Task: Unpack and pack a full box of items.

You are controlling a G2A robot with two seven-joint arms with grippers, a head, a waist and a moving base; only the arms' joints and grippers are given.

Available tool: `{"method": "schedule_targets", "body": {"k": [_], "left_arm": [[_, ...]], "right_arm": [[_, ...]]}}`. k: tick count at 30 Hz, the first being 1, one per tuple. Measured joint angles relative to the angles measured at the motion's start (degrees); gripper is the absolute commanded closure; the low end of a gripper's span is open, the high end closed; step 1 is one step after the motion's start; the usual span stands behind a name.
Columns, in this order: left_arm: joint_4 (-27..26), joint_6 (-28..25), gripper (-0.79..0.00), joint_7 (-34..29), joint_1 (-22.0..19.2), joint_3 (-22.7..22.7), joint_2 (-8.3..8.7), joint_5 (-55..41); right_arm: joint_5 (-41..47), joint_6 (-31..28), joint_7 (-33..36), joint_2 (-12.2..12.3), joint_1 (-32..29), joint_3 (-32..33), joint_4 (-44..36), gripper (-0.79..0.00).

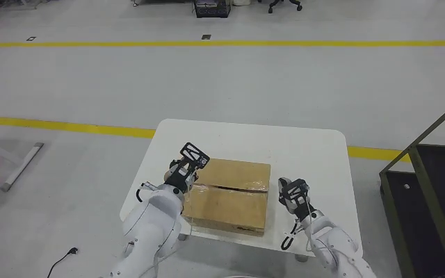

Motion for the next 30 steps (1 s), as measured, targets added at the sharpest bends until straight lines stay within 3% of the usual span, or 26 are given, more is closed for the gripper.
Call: {"method": "schedule_targets", "body": {"k": [10, 21, 30], "left_arm": [[-0.7, -1.8, 0.000, -1.7, 1.3, -6.3, 0.79, 0.5], [-0.8, -0.9, 0.000, -0.9, 1.2, -13.1, 1.51, 1.1], [0.0, -1.9, 0.000, 0.0, 0.5, -13.2, 1.75, 0.1]], "right_arm": [[-4.3, -0.4, -0.8, -0.5, 3.5, -5.2, 4.4, 0.000], [-5.2, 0.5, -1.0, -0.7, 5.6, -6.7, 8.5, 0.000], [-3.6, -0.1, -2.5, -0.8, 5.5, -6.5, 5.9, 0.000]]}}
